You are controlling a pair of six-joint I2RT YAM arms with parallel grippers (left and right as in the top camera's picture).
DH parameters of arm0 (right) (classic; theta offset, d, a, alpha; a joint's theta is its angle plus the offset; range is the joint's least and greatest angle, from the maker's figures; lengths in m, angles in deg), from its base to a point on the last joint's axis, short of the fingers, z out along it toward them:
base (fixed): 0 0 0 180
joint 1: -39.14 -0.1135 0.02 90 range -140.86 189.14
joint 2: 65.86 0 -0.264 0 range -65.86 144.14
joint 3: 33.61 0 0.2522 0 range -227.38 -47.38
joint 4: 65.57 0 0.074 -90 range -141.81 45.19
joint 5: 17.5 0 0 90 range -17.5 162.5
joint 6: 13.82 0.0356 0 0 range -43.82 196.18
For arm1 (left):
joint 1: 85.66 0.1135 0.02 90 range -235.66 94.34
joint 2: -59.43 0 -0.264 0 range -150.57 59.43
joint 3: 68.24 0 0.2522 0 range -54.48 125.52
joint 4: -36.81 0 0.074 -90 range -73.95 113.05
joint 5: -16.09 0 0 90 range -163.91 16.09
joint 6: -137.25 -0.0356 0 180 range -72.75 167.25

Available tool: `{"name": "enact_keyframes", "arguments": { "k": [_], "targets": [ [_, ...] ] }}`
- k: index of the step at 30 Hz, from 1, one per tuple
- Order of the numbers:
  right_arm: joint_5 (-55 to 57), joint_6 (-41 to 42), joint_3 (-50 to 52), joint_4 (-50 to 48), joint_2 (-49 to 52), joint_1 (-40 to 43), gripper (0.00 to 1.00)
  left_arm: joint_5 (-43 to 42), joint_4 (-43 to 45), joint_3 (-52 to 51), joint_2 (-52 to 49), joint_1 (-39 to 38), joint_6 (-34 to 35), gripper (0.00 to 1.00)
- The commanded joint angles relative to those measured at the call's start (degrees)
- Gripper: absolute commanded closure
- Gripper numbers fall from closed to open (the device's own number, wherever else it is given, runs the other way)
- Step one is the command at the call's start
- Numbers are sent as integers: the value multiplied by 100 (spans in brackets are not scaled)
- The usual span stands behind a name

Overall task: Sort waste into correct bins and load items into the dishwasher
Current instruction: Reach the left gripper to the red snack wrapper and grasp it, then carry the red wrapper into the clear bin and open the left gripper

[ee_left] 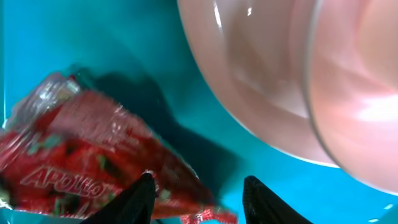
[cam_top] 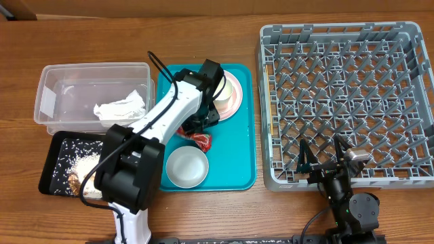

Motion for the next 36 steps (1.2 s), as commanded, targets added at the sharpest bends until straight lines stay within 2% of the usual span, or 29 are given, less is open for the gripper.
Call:
{"name": "enact_keyframes", "arguments": {
  "k": [1, 5, 10, 17, 22, 32, 36],
  "targets": [
    [4, 2, 61, -33, -46, 15, 0, 164, -37, -24, -103, -9, 120, 53],
    [7, 4, 61, -33, -46, 15, 0, 249, -13, -7, -81, 2, 118, 61],
    [4, 2, 61, -33, -46, 15, 0, 472, 0, 76, 247, 13, 33, 64],
    [4, 2, 61, -33, -46, 15, 0, 597, -343, 76, 595, 15, 11, 53],
    [4, 2, 61, -33, -46, 15, 0, 990, -730, 61, 581, 111, 17, 46],
    [4, 2, 61, -33, -46, 15, 0, 911, -643, -79, 509, 184, 37, 45],
    [4, 2, 61, -33, -46, 15, 0, 688, -249, -455, 487, 184, 44, 45]
  ]
}}
